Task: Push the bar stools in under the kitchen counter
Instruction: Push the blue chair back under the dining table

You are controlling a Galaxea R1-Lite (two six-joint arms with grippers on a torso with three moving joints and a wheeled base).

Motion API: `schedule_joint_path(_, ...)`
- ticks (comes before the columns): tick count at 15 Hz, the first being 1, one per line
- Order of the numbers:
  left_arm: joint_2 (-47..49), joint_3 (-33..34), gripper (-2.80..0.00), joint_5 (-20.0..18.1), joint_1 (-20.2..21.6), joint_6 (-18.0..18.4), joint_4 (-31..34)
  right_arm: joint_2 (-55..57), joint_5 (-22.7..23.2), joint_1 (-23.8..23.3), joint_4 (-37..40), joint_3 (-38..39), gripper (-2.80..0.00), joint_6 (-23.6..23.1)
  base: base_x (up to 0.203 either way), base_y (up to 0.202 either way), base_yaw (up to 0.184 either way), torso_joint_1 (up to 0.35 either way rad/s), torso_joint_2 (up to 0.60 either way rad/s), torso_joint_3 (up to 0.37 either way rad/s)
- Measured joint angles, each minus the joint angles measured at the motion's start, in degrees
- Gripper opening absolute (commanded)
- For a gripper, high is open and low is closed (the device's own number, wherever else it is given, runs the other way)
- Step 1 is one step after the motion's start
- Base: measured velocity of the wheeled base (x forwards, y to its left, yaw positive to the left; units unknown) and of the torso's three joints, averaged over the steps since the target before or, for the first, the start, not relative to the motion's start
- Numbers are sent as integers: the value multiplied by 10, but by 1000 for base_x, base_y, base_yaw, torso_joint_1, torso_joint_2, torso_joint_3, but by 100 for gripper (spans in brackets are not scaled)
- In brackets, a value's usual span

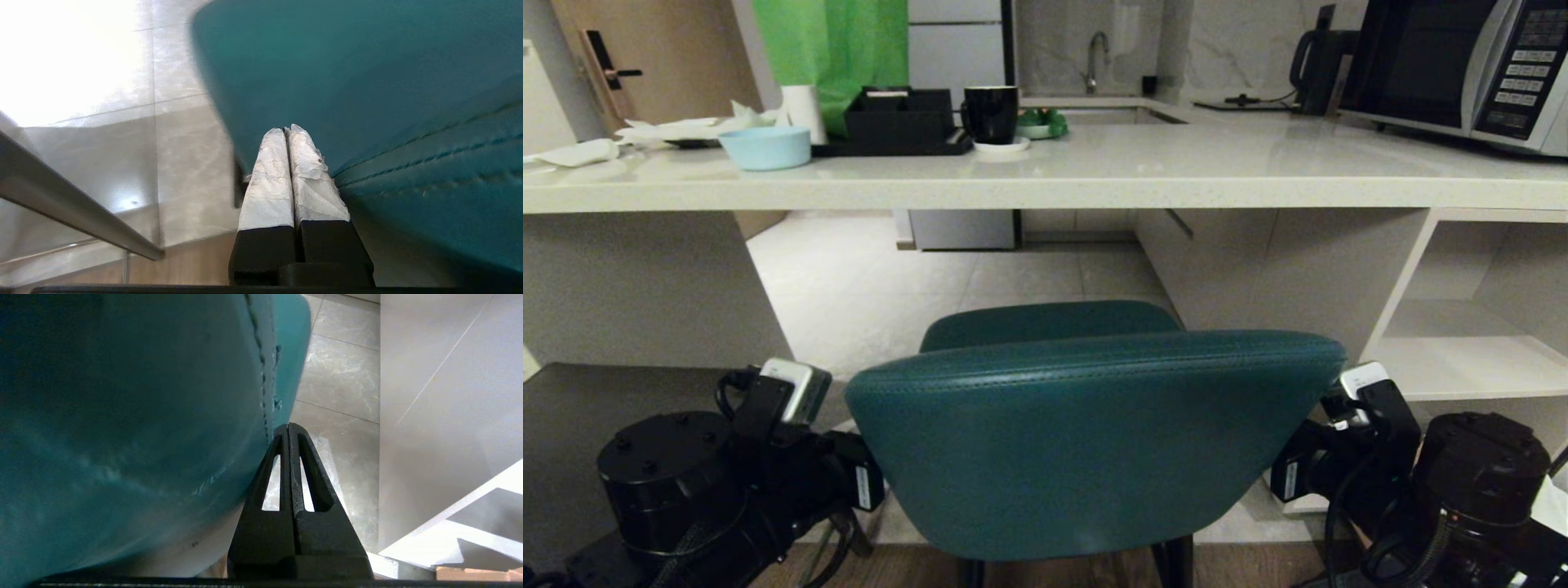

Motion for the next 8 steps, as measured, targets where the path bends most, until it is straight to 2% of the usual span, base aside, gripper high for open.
schedule_joint_path(5, 30, -29, -280, 6, 63, 12, -7, -2, 3, 38, 4, 3, -280, -1, 0, 0, 0, 0, 0, 0)
schedule_joint_path(8, 45, -36, -280, 7, 75, 12, -12, -1, 0, 53, 6, -1, -280, 1, 0, 0, 0, 0, 0, 0)
